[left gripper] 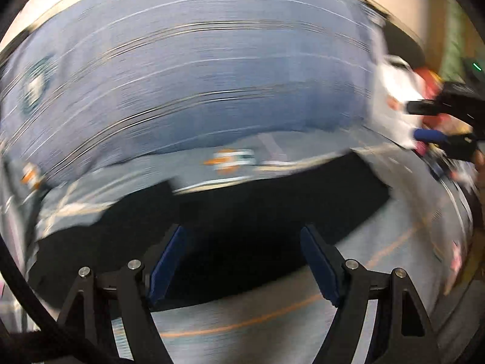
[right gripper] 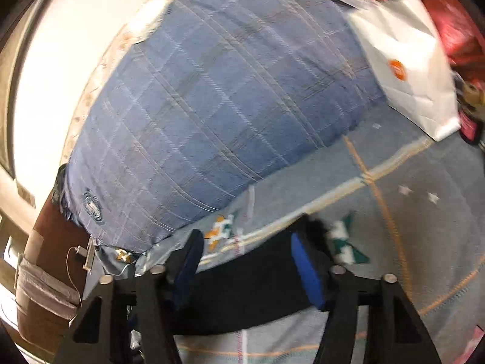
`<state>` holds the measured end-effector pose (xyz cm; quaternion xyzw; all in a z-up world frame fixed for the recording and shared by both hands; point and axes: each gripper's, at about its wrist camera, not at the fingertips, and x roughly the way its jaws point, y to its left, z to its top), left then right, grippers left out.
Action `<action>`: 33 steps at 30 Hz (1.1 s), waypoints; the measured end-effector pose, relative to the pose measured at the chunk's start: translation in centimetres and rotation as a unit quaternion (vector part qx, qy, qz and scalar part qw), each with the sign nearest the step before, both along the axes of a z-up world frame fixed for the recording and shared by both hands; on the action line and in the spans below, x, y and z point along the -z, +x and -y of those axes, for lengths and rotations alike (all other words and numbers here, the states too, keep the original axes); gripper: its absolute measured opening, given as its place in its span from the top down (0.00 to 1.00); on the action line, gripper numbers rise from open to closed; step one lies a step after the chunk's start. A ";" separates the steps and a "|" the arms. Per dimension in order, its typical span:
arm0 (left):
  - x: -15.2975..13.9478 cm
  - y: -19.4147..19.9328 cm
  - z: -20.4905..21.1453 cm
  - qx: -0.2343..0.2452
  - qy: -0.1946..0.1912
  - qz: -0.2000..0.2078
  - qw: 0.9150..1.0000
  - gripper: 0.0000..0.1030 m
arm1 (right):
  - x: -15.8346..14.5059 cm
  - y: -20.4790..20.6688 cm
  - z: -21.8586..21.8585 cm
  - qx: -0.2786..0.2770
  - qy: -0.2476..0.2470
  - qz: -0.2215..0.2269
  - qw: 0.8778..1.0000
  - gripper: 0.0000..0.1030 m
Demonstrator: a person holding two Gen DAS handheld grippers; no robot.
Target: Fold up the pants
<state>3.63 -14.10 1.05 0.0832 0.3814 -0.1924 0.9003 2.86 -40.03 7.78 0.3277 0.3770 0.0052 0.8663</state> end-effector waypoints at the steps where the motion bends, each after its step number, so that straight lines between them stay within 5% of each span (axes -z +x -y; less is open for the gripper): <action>1: 0.1 -0.1 2.5 0.025 0.007 -0.004 1.000 0.24 | 0.6 -0.4 1.1 0.020 0.010 -0.016 1.000 0.52; 5: 1.5 0.2 10.4 0.106 0.043 -0.030 0.993 0.24 | 2.7 -1.6 4.4 0.059 0.084 -0.034 0.994 0.56; 9: 4.4 1.4 16.4 0.143 0.091 -0.048 0.984 0.24 | 4.2 -1.7 6.0 0.066 0.100 -0.057 0.991 0.56; 13: 6.3 2.0 19.3 0.158 0.116 -0.056 0.979 0.39 | 6.9 -0.9 7.6 0.055 0.140 -0.096 0.984 0.56; 14: 6.1 1.8 19.3 0.155 0.109 -0.043 0.981 0.43 | 7.7 -0.9 8.0 0.056 0.161 -0.100 0.980 0.56; 17: 5.8 2.0 19.4 0.139 0.099 -0.040 0.984 0.85 | 8.2 -0.8 8.2 0.060 0.179 -0.108 0.976 0.56; 18: 5.4 2.4 18.9 0.128 0.083 -0.052 0.987 0.88 | 8.4 -0.6 8.3 0.060 0.186 -0.110 0.975 0.56; 21: 3.3 2.5 16.3 0.114 -0.004 -0.079 0.990 0.88 | 8.9 0.3 8.0 0.039 0.208 -0.113 0.971 0.56; 24: 2.7 2.4 15.1 0.105 -0.050 -0.104 0.988 0.88 | 8.8 1.0 7.3 0.018 0.212 -0.119 0.970 0.56; 33: 3.2 2.1 15.4 0.114 -0.062 -0.117 0.985 0.89 | 11.3 2.4 4.6 -0.014 0.242 -0.155 0.958 0.56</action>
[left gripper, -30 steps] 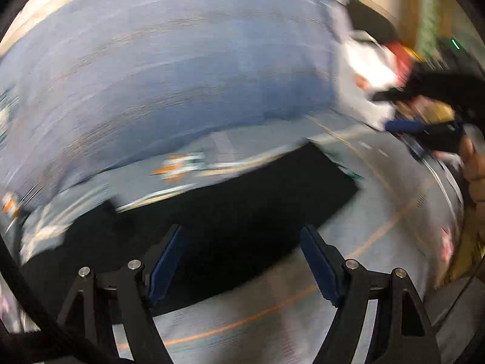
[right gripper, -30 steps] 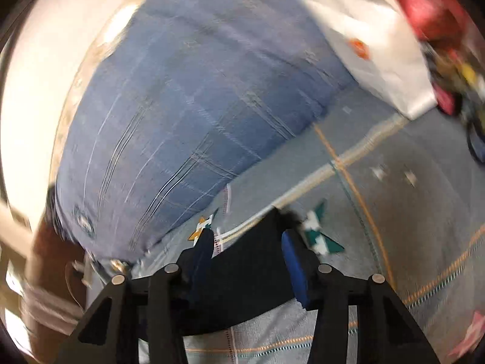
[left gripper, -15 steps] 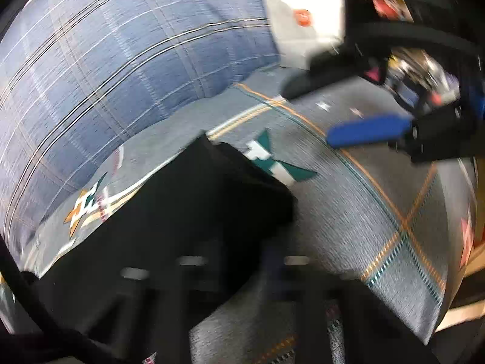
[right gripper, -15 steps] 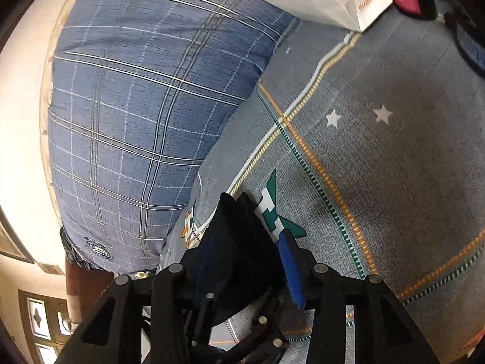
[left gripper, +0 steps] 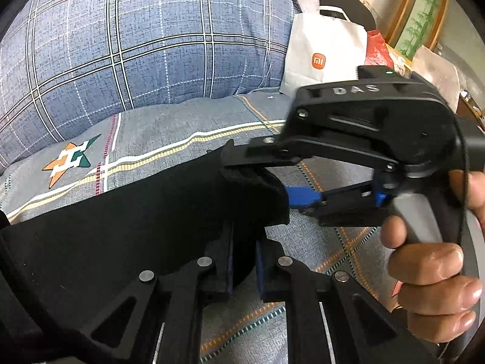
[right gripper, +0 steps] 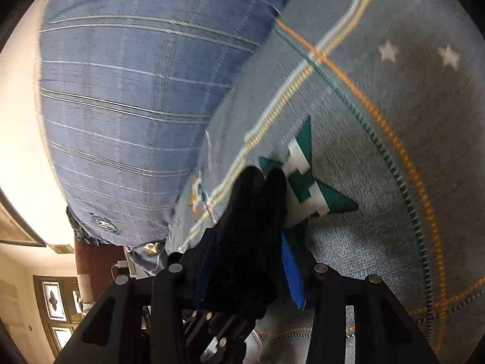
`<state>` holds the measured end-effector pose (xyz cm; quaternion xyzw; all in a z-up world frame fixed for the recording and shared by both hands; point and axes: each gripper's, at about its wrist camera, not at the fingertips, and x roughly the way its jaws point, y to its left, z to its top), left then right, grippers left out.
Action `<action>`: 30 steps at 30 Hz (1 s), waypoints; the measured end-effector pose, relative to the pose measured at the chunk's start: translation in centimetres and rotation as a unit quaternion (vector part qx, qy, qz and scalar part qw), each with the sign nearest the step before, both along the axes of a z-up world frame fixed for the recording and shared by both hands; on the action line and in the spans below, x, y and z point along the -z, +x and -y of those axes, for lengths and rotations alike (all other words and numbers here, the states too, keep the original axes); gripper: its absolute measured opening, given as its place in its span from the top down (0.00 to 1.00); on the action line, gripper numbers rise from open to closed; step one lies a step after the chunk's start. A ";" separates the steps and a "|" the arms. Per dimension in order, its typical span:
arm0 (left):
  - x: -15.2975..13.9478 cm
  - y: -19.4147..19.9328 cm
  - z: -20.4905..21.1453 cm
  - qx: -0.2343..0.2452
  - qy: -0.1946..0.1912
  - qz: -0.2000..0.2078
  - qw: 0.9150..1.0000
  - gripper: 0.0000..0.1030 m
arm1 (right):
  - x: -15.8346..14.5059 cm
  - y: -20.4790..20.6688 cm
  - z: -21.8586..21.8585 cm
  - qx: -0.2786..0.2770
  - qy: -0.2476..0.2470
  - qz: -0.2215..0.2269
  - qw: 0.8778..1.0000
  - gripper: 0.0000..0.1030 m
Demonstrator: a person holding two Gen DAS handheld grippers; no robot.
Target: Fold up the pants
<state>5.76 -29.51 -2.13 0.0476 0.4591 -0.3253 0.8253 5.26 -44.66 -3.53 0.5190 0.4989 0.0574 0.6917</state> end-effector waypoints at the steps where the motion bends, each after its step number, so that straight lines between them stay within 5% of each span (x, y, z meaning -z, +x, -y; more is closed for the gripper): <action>1: -0.1 -0.1 -0.1 0.001 0.000 0.001 1.000 0.89 | 0.3 0.1 -0.1 -0.001 0.010 0.001 1.000 0.56; 2: -0.1 0.0 -0.3 0.001 -0.002 0.002 1.000 0.89 | 0.5 0.2 -0.2 0.000 0.013 0.002 1.000 0.57; 3: -0.2 0.0 -0.4 -0.002 -0.005 0.003 1.000 0.89 | 0.3 0.3 -0.5 -0.003 0.003 0.005 1.000 0.74; 4: -0.5 0.0 -0.7 -0.006 -0.012 0.002 1.000 0.89 | -0.2 0.3 -0.8 -0.003 -0.025 0.007 1.000 0.81; 6: -1.3 0.2 -1.4 -0.018 -0.029 0.005 0.999 0.89 | -1.2 0.4 -1.2 -0.009 -0.039 0.026 0.999 0.84; 11: -4.0 0.3 -4.5 -0.053 -0.081 0.002 0.995 0.89 | -5.0 0.4 -3.1 -0.045 -0.064 0.112 0.991 0.84; 20: -6.3 -1.3 -14.6 -0.141 -0.152 0.014 0.978 0.88 | -10.8 0.9 -13.4 -0.147 -0.113 0.232 0.955 0.84; 27: -2.2 -0.1 -23.5 -0.210 -0.167 -0.047 0.962 0.87 | -7.7 3.4 -23.9 -0.207 -0.107 0.226 0.946 0.84; 30: 0.8 0.6 -25.8 -0.256 -0.173 -0.106 0.945 0.82 | -4.9 4.5 -27.0 -0.237 -0.108 0.200 0.945 0.79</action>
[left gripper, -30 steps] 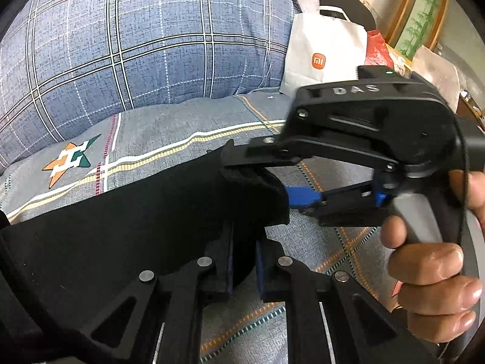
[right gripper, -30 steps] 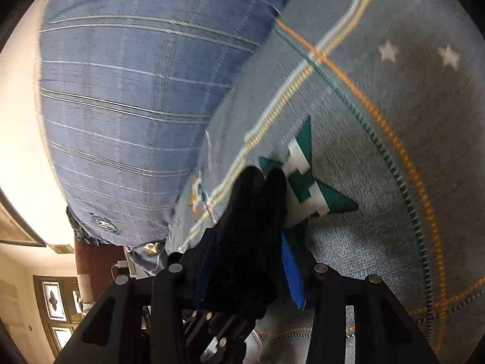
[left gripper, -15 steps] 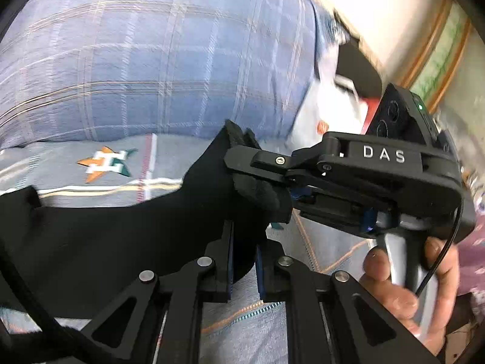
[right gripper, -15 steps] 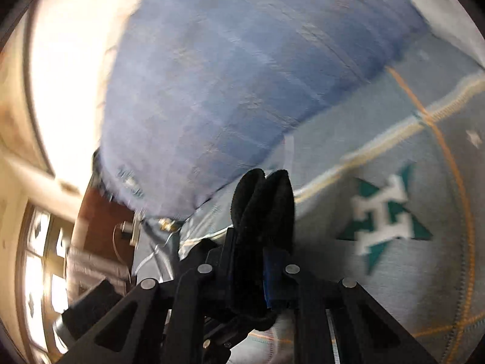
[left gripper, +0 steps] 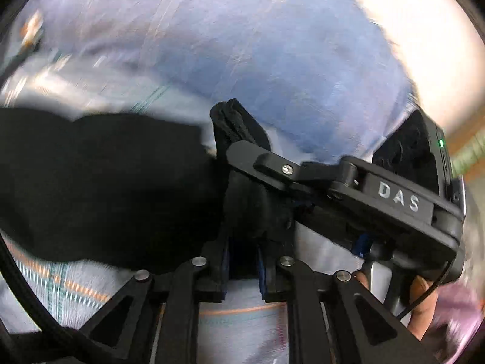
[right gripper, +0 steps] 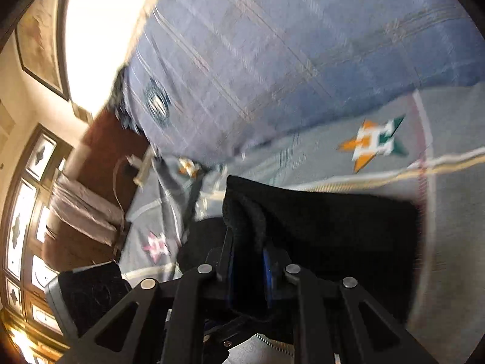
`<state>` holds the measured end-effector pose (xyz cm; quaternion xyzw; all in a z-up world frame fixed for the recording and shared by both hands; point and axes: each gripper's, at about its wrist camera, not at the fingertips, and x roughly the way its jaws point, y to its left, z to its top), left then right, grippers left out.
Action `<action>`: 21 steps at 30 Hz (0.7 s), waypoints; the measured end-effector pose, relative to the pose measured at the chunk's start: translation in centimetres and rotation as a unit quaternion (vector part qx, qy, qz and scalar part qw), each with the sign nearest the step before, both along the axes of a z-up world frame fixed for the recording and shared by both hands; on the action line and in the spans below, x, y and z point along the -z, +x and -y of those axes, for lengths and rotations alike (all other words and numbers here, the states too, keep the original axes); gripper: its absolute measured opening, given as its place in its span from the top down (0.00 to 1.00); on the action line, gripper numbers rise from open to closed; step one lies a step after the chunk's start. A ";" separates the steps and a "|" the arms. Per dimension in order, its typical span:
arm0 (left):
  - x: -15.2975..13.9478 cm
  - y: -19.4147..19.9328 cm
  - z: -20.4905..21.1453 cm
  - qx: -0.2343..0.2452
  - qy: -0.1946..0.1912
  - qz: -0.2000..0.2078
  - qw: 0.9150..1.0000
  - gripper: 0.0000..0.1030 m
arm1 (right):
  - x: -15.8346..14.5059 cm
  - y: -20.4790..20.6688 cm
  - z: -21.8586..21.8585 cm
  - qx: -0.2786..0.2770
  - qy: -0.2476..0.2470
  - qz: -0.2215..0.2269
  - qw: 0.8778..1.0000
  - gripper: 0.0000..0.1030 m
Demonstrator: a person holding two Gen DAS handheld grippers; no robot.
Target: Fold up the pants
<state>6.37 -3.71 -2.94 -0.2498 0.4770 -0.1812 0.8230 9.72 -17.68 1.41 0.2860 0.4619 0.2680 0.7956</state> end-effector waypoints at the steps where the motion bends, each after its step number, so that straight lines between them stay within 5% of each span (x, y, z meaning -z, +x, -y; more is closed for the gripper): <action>1: 0.8 0.2 -0.4 -0.008 -0.003 -0.018 1.000 0.73 | 1.1 0.5 -0.6 -0.005 0.002 -0.017 1.000 0.78; 5: 1.4 0.7 -1.2 -0.018 -0.019 -0.047 0.999 0.57 | 4.0 1.3 -1.5 -0.024 0.006 -0.074 0.997 0.74; 7: 0.7 0.6 -1.1 -0.017 -0.012 -0.033 0.999 0.46 | 2.7 1.0 -0.5 -0.017 0.011 -0.062 0.998 0.54; 8: 0.4 0.2 -1.1 -0.016 -0.011 -0.025 0.999 0.44 | 1.6 0.7 0.2 -0.009 0.011 -0.049 0.999 0.29; 9: 0.0 0.2 -1.1 -0.017 -0.012 -0.020 1.000 0.41 | 0.5 0.4 1.0 0.004 0.010 -0.030 0.999 0.25; 14: -0.7 0.0 -1.5 -0.013 -0.033 -0.017 0.999 0.31 | -0.9 -0.5 4.3 0.071 -0.009 -0.015 0.997 0.25; 16: -0.2 0.7 -1.2 -0.015 -0.002 -0.034 0.999 0.31 | -0.2 -0.4 4.8 0.090 -0.014 -0.032 0.995 0.27; 17: 0.3 1.2 -1.1 -0.023 0.019 -0.048 0.998 0.31 | 0.2 -0.3 5.2 0.098 -0.018 -0.041 0.994 0.30; 19: 1.5 1.2 -1.9 -0.037 0.021 -0.075 0.996 0.81 | 0.7 -0.1 5.5 0.109 -0.034 -0.054 0.992 0.44; 21: 1.7 1.1 -2.4 -0.035 0.006 -0.083 0.996 0.86 | 0.7 -0.1 5.4 0.115 -0.066 -0.056 0.990 0.69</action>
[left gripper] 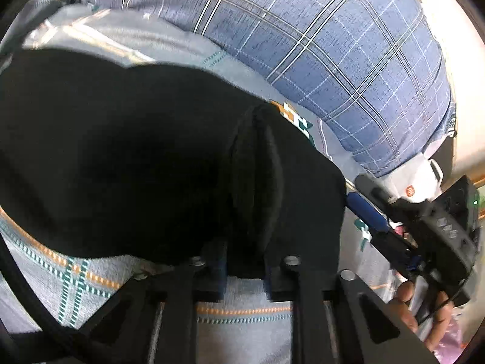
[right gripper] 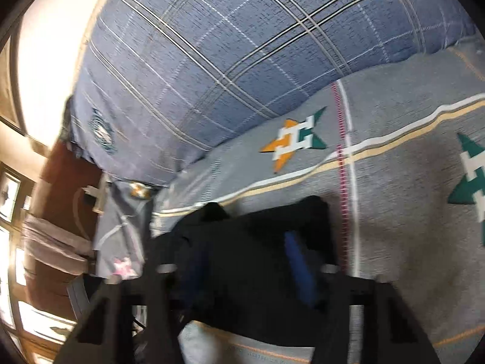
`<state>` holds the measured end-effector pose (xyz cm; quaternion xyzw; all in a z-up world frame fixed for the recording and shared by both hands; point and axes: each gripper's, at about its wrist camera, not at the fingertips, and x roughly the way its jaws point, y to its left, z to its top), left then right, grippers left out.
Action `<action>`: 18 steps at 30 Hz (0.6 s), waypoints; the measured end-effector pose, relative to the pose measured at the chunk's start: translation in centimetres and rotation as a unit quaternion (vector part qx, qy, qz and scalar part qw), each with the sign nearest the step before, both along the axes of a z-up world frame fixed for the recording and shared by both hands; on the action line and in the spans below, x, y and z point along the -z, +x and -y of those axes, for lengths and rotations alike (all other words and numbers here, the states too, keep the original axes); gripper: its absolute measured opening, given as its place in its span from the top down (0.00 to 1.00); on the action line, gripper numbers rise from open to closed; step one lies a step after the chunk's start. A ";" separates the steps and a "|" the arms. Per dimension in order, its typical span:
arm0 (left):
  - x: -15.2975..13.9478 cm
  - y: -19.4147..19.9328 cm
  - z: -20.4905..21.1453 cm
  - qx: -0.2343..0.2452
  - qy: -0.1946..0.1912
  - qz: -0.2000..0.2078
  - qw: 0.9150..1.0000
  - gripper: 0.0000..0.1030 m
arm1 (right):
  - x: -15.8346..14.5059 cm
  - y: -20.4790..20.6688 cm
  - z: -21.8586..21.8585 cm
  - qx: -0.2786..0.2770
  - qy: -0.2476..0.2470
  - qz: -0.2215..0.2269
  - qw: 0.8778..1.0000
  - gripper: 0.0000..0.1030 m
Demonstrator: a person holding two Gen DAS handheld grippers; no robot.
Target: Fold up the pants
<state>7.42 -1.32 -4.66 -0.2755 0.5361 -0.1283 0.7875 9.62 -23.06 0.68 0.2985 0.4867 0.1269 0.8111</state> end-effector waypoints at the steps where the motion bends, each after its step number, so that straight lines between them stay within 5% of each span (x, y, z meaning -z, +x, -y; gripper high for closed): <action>1: -0.7 -0.3 0.3 0.003 0.014 0.014 1.000 0.88 | 0.0 -0.1 -0.1 0.001 -0.016 -0.004 1.000 0.71; 5: -0.9 -0.6 1.2 0.007 0.073 0.028 0.997 0.88 | 0.6 0.0 -1.4 -0.012 -0.066 -0.016 0.998 0.75; 7: 0.5 -0.4 0.1 -0.009 0.042 0.010 0.999 0.87 | 1.8 0.4 -1.7 -0.018 -0.094 -0.029 0.995 0.76; 11: -1.7 -1.1 0.3 -0.002 0.051 0.014 0.999 0.83 | 2.5 0.8 -1.3 -0.016 -0.084 -0.041 0.995 0.73; 14: -3.7 -1.8 -1.4 -0.008 0.034 0.030 0.999 0.54 | 1.1 -0.2 -2.0 -0.034 -0.061 -0.012 0.998 0.73; 15: -4.4 -2.2 -2.4 -0.017 0.032 0.038 0.999 0.39 | 0.6 -0.7 -2.3 -0.041 -0.056 -0.002 0.998 0.67; 16: -4.9 -2.5 -3.4 -0.027 0.031 0.043 0.998 0.34 | -0.1 -1.1 -2.9 -0.052 -0.057 0.011 0.997 0.60; 17: -5.6 -3.0 -5.1 -0.044 0.028 0.050 0.997 0.34 | -0.6 -1.5 -3.5 -0.061 -0.061 0.022 0.996 0.36; 18: -5.9 -3.3 -6.3 -0.054 0.026 0.049 0.997 0.34 | -1.3 -2.2 -4.4 -0.075 -0.065 0.046 0.994 0.24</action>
